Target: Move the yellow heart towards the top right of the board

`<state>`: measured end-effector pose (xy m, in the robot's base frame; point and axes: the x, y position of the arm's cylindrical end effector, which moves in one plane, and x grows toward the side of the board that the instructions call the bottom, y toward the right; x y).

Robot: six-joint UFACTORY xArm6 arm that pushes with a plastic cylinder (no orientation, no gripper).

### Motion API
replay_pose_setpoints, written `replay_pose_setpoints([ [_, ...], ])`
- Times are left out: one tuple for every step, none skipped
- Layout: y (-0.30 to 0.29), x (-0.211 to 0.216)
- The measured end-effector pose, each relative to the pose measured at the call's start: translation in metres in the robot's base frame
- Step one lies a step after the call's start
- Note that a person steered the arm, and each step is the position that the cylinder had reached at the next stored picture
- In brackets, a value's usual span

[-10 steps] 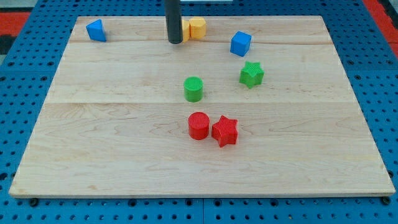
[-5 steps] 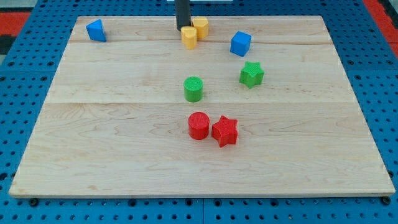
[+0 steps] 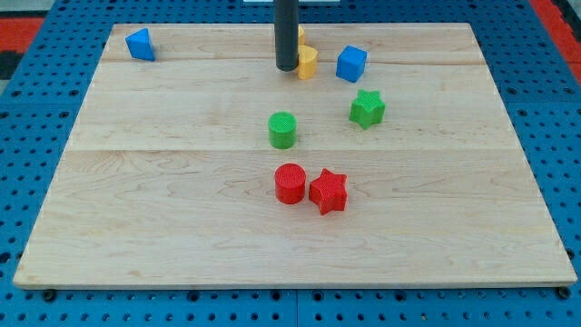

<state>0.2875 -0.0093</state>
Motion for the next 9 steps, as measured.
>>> replay_pose_setpoints([
  [0.015,-0.009],
  [0.075,-0.022],
  [0.108,-0.029],
  [0.132,-0.042],
  [0.128,-0.046],
  [0.128,-0.046],
  [0.147,-0.05],
  [0.173,-0.048],
  [0.169,-0.042],
])
